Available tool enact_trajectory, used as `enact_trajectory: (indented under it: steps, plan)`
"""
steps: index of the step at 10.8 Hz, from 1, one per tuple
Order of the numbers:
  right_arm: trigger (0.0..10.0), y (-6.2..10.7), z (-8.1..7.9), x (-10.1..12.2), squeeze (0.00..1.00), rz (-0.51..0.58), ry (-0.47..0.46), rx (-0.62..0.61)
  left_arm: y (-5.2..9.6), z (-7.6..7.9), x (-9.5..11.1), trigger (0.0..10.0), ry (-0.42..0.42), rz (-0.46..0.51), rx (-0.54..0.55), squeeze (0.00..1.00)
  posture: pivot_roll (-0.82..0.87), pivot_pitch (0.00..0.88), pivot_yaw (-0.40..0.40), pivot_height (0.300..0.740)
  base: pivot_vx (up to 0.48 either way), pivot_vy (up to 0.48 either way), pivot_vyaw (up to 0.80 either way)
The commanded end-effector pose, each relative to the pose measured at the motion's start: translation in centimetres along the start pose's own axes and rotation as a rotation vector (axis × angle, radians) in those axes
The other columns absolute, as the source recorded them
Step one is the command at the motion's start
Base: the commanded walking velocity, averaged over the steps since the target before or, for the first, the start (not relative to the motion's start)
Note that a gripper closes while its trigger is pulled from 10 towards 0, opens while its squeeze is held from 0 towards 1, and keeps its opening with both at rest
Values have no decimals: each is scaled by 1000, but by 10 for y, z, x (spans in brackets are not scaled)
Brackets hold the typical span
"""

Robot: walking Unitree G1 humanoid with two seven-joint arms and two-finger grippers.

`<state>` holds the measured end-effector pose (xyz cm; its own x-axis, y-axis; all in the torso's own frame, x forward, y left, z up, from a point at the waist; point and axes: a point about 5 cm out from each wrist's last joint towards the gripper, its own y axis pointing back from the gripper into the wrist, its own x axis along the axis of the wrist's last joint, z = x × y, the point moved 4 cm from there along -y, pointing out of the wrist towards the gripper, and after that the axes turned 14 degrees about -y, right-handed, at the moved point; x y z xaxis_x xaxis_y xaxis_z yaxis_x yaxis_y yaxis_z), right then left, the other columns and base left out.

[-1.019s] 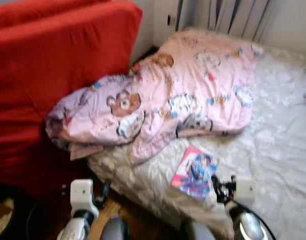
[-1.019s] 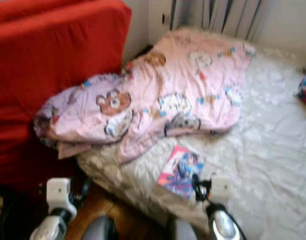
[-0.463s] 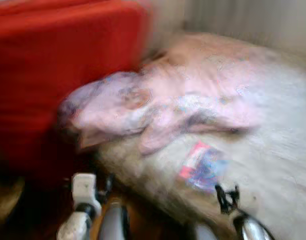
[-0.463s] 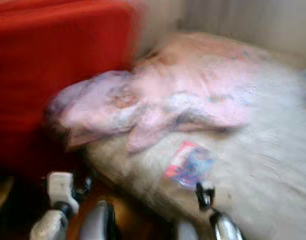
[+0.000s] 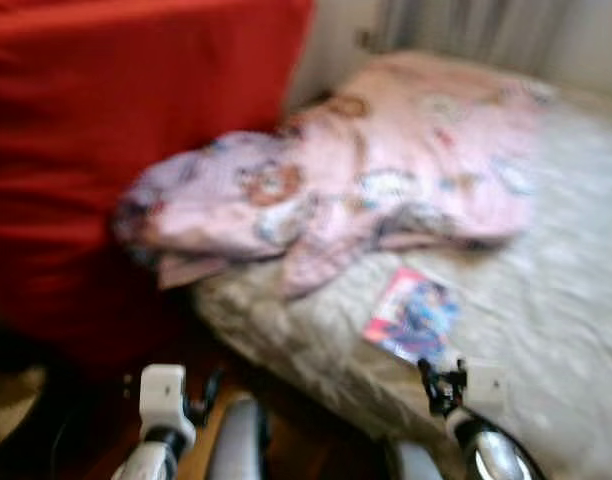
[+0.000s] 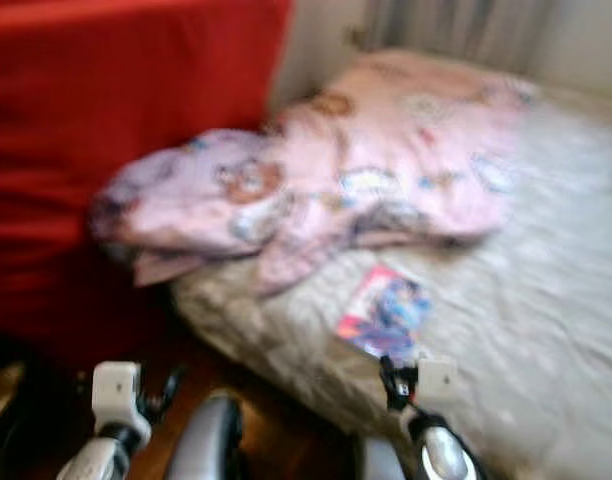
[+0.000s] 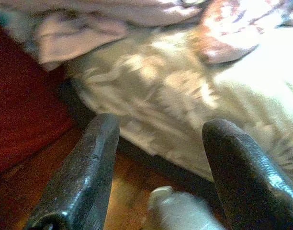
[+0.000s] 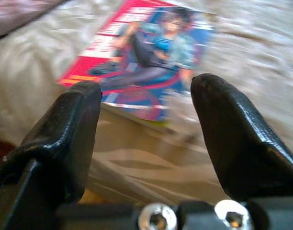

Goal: Clean up the room

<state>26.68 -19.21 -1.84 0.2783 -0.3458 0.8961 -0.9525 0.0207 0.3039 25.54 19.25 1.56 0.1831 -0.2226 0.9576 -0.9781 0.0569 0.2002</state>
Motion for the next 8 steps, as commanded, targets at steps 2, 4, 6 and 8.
enact_trajectory:
  steps: [2,4,6,8]
  plan:
    - [10000,1,4,-2,0,-3,-14,-20,1,5,-3,10000,19,-25,-24,0,-5,155,-1,620,0,0,0]
    - [10000,1,5,-2,0,0,-19,-23,1,5,-3,10000,20,-28,-26,0,-5,155,0,620,0,0,0]
    - [10000,1,6,-1,0,3,-23,-27,1,5,-3,10000,20,-27,-27,0,-6,156,1,620,279,0,0]
    - [10000,0,10,1,0,14,-39,-51,1,4,-3,10000,20,-30,-25,0,-3,159,0,620,345,0,-253]
